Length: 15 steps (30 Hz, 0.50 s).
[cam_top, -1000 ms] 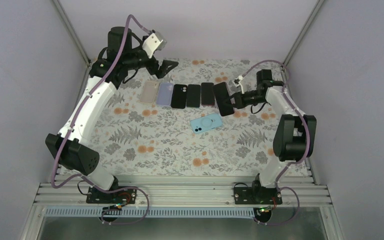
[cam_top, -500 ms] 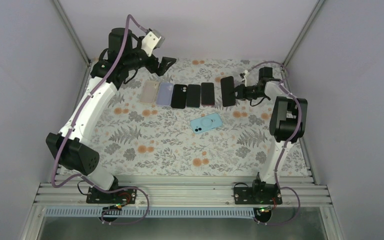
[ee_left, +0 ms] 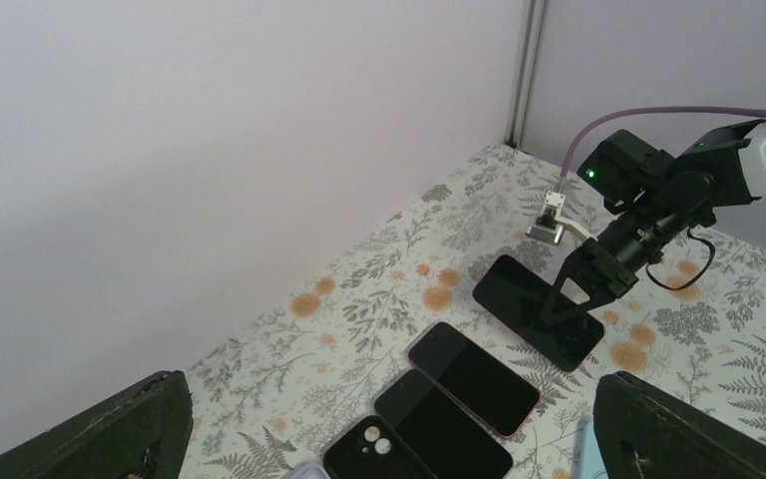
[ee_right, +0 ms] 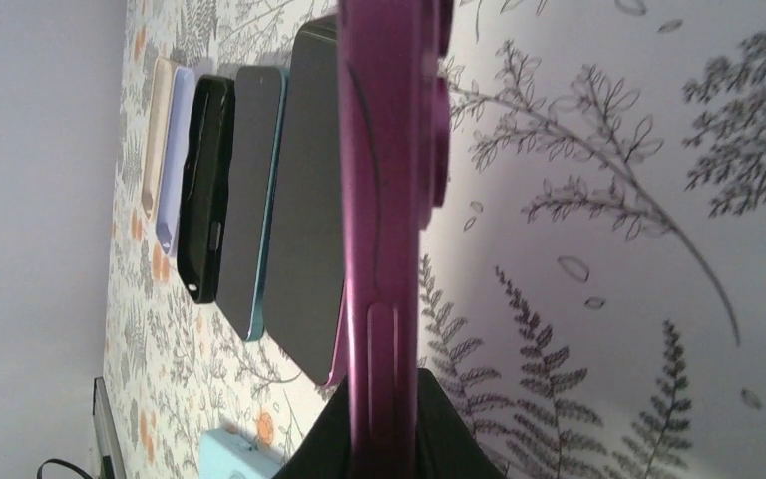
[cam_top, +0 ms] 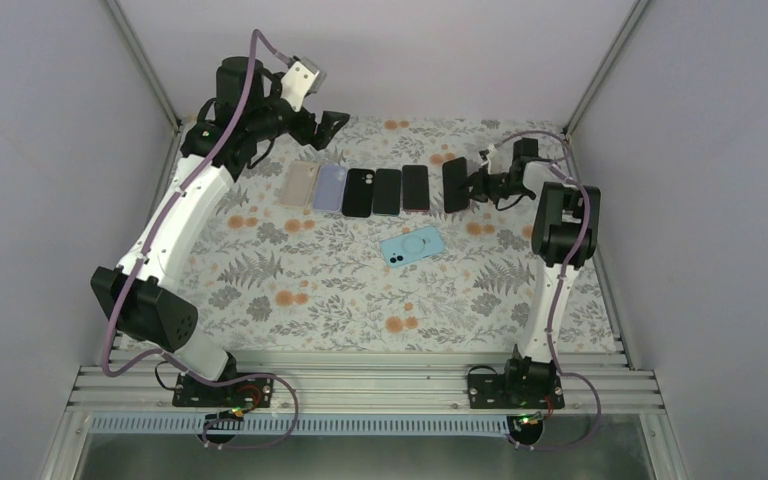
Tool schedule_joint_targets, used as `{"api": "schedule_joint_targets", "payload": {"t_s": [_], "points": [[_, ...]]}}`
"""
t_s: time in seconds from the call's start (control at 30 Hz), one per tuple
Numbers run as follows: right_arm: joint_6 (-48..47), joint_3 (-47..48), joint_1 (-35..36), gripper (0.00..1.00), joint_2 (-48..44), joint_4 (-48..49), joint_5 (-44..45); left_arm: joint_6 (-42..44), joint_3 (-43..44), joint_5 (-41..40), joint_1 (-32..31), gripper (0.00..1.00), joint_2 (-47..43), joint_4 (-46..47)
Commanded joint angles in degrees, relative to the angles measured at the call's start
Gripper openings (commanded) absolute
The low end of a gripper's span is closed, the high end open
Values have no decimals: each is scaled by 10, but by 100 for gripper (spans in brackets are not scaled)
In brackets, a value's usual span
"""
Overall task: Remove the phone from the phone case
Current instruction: Place the phone at the center of the board.
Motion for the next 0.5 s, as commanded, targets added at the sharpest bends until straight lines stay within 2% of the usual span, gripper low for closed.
{"api": "schedule_joint_targets", "payload": {"t_s": [0.0,0.17,0.27,0.47], "points": [[29,38,-2,10,24,17,-36,-15,-11,-20,2,100,-11,16],[53,42,-2,10,43,22,-37,-19,-18,-30,2,100,-11,21],[72,38,-1,6,45,33,-42,-20,-21,-37,2,100,-10,24],[125,-5,3,4,36,81,-57,-24,-20,-39,2,100,-5,26]]}}
